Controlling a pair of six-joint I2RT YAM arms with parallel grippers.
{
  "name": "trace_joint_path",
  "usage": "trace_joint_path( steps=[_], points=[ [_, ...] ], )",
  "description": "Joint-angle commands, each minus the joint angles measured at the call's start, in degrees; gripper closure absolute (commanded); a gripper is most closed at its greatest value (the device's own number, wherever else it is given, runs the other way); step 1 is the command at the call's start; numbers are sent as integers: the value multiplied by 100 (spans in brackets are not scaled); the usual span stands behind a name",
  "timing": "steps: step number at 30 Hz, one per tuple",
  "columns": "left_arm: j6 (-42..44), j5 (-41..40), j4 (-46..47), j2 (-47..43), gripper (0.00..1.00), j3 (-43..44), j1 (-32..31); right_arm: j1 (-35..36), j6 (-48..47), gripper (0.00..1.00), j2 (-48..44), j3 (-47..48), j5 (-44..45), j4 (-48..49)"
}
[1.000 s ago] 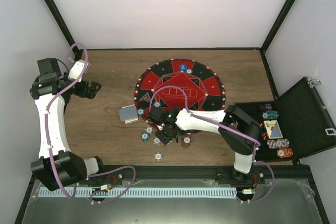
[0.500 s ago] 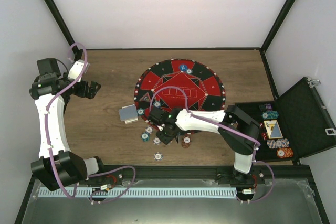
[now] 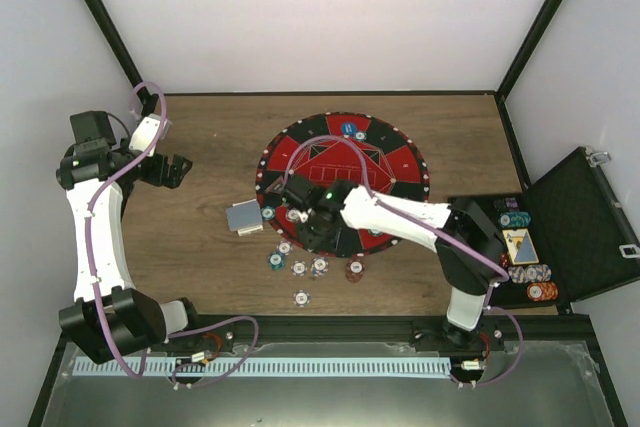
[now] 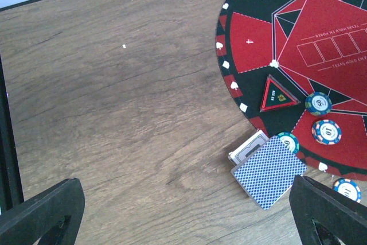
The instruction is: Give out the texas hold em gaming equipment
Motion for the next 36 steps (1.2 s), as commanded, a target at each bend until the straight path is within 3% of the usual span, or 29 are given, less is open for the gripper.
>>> trace_joint_path(
  steps=[1,8,15,25,36],
  points=[
    [85,122,9,-21,0,-7,35,-785,-217,75,3,737,334,-82],
    [-69,289,49,78,0,-3,35,-2294,-500,76,1317,2677,484,144],
    [-150,503,120,230,0,-65,43,-3029,-689,78,3742,5747,393,-407],
    [-166,536,240,467,0,-4,42,-3257,-556,78,4342,5342,-4,356],
    [-156,522,234,461,0,-13,44,-3261,-658,77,4529,5240,358,504]
  ],
)
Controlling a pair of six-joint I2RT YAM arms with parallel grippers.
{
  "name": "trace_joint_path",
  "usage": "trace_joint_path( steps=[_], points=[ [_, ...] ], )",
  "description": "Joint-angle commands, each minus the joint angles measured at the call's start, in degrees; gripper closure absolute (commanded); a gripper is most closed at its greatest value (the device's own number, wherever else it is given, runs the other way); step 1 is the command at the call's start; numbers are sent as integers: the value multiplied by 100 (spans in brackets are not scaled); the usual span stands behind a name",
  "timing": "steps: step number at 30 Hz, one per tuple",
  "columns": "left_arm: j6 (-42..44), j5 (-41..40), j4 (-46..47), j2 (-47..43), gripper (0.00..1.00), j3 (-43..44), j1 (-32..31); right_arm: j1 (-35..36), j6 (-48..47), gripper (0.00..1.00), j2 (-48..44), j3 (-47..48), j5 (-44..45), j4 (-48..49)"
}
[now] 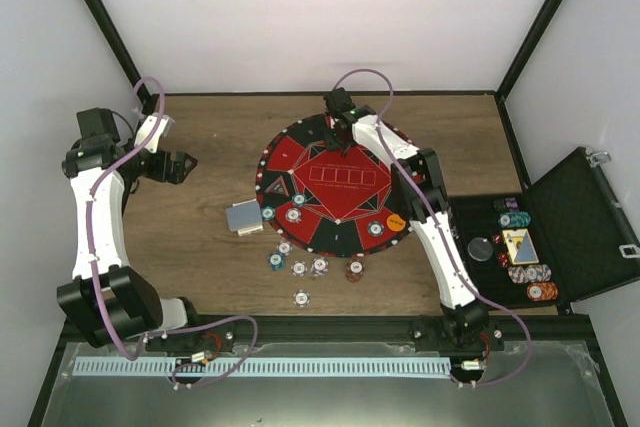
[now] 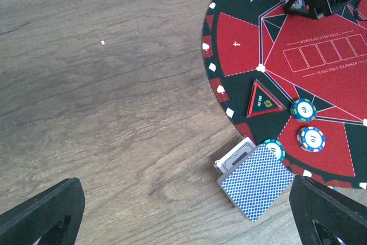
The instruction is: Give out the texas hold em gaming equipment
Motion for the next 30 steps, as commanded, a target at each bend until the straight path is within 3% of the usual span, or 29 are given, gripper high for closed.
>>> trace_joint_path(
  steps=[1,4,11,16,25,30],
  points=[
    [23,119,54,-31,0,20,35,15,-107,76,116,-55,247,158],
    [22,109,50,-52,0,-15,35,15,-151,59,108,-24,312,167],
    [42,111,-56,-110,0,6,35,81,-281,37,-453,-270,236,195],
    [33,87,-192,-80,0,136,35,206,-286,30,-1538,-917,343,289],
    [29,-6,-308,-299,0,225,35,1378,-52,18,-4093,-3976,117,721],
    [5,64,-371,-429,0,235,36,2327,119,16,-4826,-5462,-133,702]
  ],
)
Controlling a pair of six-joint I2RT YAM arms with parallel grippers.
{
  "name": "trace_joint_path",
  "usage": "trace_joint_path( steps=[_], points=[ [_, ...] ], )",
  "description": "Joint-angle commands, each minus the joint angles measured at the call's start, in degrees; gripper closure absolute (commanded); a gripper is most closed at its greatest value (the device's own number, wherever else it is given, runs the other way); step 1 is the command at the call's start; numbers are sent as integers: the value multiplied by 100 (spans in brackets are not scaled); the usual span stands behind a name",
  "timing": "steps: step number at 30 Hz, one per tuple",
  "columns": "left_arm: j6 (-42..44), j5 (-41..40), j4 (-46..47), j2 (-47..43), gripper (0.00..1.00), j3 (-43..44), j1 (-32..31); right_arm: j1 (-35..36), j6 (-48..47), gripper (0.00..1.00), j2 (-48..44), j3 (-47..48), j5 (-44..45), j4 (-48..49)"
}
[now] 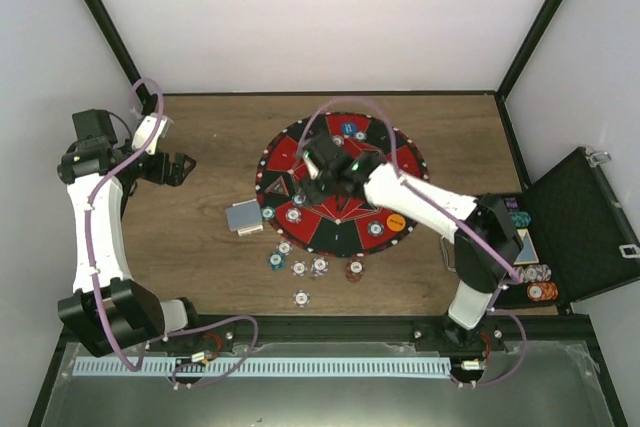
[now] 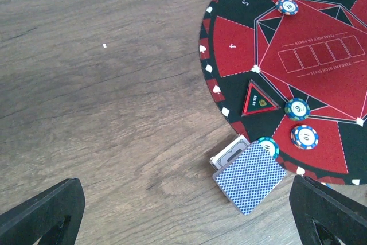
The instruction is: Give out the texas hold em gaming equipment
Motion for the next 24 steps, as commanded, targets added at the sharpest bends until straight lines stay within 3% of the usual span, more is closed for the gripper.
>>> trace_joint_path(
  steps=[1,10,24],
  points=[
    [7,112,-152,-205,0,154,29,688,199,16,-297,-1119,-358,-84],
    [66,48,-238,-318,0,155,33,1316,302,15,-609,-2190,-905,66],
    [77,14,-261,-312,0,224,33,1597,321,22,-213,-2525,-1140,195]
  ],
)
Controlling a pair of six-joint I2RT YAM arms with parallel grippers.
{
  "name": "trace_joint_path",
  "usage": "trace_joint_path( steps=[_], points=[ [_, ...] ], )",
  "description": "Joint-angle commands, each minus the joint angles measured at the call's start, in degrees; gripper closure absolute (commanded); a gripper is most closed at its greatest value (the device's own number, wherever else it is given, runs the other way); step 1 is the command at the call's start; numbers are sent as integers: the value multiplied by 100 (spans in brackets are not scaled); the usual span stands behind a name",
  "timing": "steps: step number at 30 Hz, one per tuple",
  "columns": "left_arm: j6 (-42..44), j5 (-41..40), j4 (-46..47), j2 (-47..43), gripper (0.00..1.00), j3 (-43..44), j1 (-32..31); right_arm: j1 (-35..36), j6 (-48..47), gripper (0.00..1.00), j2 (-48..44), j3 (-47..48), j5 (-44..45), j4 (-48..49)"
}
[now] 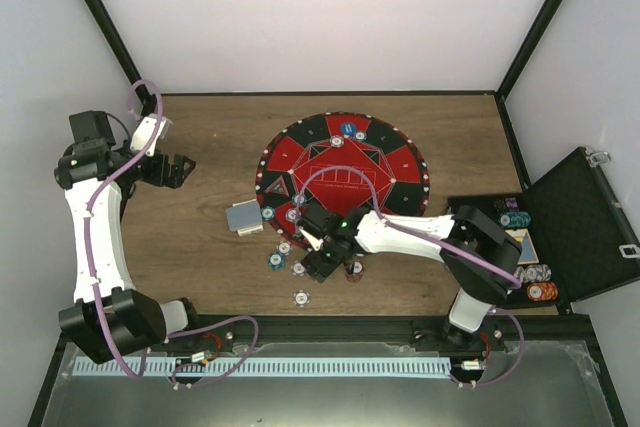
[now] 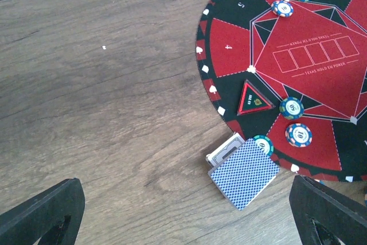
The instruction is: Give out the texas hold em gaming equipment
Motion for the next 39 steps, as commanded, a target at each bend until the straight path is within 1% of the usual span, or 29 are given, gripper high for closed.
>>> trace_joint_path(
  steps=[1,9,14,22,25,29,33,36,39],
  points=[
    [79,8,-58,-74,0,163,33,91,52,24,209,0,-26,76],
    [93,-47,-66,-66,0,219,33,132,30,35,406,68,85,65],
    [122,-72,-78,-67,0,242,33,151,58,48,437,92,189,42],
    [112,-81,-63,-60,0,242,33,186,55,65,509,177,227,-12],
    [134,-97,-66,-64,0,234,33,183,76,74,429,199,248,-26],
    [126,-92,-69,-64,0,234,33,185,126,78,266,283,458,-105],
    [134,-94,-66,-73,0,233,33,163,190,79,72,452,696,-268],
    [134,-83,-65,-71,0,233,33,21,244,80,-102,523,822,-358],
    [134,-68,-59,-65,0,229,32,-279,283,81,-283,502,848,-394]
  ],
)
